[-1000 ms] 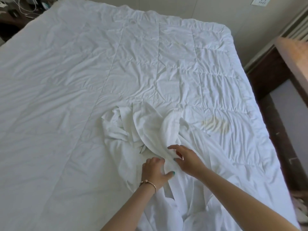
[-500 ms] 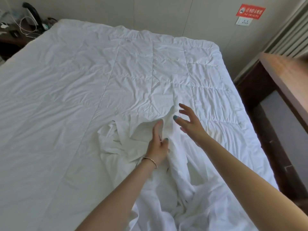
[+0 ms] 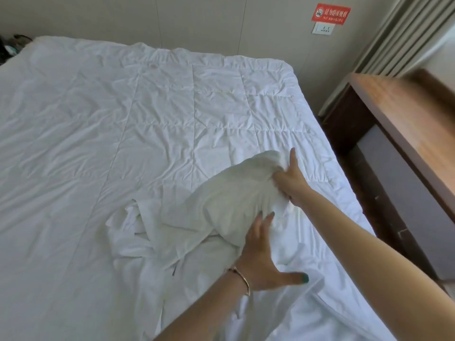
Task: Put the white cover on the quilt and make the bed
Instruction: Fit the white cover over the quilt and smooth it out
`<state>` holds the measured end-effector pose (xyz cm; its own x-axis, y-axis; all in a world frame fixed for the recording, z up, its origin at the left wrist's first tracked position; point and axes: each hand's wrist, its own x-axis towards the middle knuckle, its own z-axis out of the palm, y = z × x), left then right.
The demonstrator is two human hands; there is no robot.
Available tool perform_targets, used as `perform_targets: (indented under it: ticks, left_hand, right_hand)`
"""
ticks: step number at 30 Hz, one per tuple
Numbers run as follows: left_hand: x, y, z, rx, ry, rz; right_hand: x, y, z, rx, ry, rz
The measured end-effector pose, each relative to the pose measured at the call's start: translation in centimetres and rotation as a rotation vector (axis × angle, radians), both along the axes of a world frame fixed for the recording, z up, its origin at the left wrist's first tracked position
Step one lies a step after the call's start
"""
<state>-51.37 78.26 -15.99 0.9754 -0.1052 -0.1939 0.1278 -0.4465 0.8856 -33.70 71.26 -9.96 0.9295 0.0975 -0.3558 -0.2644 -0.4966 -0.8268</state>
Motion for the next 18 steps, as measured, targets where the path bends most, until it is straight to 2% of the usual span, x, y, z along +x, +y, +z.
perform_targets:
  ticks: [1,3,5,6,8,10,11,13,15,17,18]
  left_hand:
    - [-0.5,-1.8,-1.4,0.113,-0.023,-0.014]
    - [0.6,-2.1,-3.1,0.272,-0.075,0.11]
    - [2.7,0.8,-4.1,0.259,-0.06,0.223]
    - [3.5,2.7,-4.4,0.234,-0.058,0.222]
    - [4.4,6.7,-4.6,0.173,-0.109,0.246]
    - [5.4,10.1,-4.0,0.097,-0.2,0.317]
    - [6.1,11.4,-3.5,0.045,-0.223,0.335]
    - [8.6,13.9,-1.6,-0.019,-0.229,0.345]
    - [12.1,16.1,0.9,-0.015,-0.258,0.379]
    - [16.0,17.8,3.1,0.055,-0.308,0.441]
    - [17.8,18.3,3.9,0.096,-0.295,0.473]
  right_hand:
    - [0.4,0.6,0.1,0.045,0.039,0.062]
    - [1.2,1.1,-0.2,0.157,0.049,0.11]
    - [1.5,1.0,-0.7,0.243,0.025,0.083]
    - [1.5,0.8,-1.2,0.215,-0.013,0.12]
    - [1.1,0.2,-2.1,-0.058,-0.062,0.361]
    - [1.1,0.2,-2.4,-0.255,0.126,0.532]
    - [1.5,0.6,-2.2,-0.249,0.225,0.534]
    - [3.5,1.9,-1.1,-0.041,0.262,0.352]
    - [6.6,3.5,0.9,0.341,0.219,0.106]
    - [8.8,5.5,3.0,0.675,0.19,0.059]
    - [9.0,6.6,3.7,0.733,0.152,0.097]
